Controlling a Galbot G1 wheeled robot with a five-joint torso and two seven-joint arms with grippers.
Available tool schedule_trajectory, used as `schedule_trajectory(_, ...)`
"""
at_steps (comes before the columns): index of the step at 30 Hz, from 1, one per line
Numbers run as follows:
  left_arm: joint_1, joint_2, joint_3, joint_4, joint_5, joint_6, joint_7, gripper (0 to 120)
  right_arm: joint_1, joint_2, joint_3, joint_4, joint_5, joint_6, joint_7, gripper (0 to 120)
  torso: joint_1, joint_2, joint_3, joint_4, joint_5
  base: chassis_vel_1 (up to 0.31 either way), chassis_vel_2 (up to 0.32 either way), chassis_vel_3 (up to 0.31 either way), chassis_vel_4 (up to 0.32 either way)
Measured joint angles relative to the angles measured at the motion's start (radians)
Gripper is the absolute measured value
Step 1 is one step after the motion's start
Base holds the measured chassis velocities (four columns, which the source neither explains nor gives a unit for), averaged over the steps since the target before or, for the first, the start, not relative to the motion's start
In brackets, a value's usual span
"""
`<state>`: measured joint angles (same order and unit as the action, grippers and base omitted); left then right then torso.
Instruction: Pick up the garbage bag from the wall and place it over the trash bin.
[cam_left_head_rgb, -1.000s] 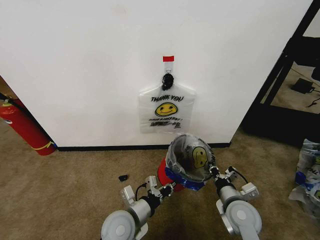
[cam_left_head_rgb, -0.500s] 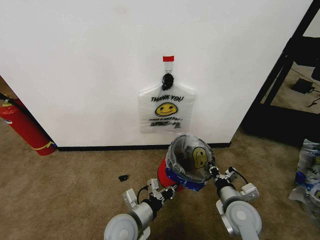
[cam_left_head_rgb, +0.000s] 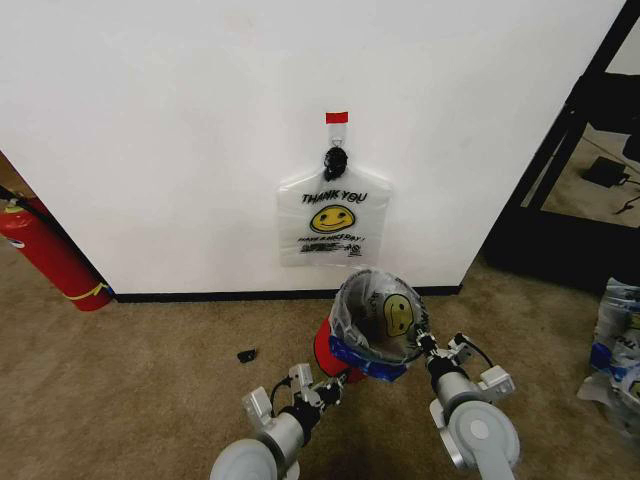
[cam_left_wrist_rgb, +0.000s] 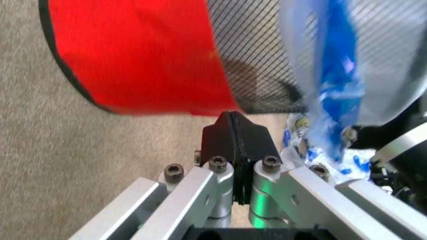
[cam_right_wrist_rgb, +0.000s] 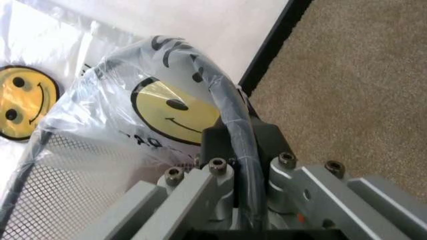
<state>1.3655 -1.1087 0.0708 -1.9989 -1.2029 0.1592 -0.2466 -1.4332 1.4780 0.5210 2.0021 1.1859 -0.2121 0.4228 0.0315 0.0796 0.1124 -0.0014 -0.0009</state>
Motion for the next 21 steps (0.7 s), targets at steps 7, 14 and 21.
schedule_trajectory(7,0.022,0.006,-0.02,-0.044,-0.068,-0.001,0.057,0,-0.001,-0.005,0.0,0.004,0.0,0.0,-0.001,0,0.0,0.0,0.0,-0.0001,0.0001,0.0,0.0,0.0,0.0)
schedule_trajectory(14,0.036,0.054,-0.042,-0.07,-0.12,0.007,0.119,22,-0.003,-0.011,0.0,0.01,-0.001,0.0,-0.001,0,0.0,0.0,0.0,0.0,0.0,0.0,0.0,0.0,0.0)
schedule_trajectory(21,0.031,0.038,-0.047,-0.073,-0.154,0.006,0.128,49,-0.008,-0.011,0.0,0.024,-0.001,0.0,-0.001,0,0.0,0.0,0.0,0.0001,0.0,0.0,0.0,0.0,0.0)
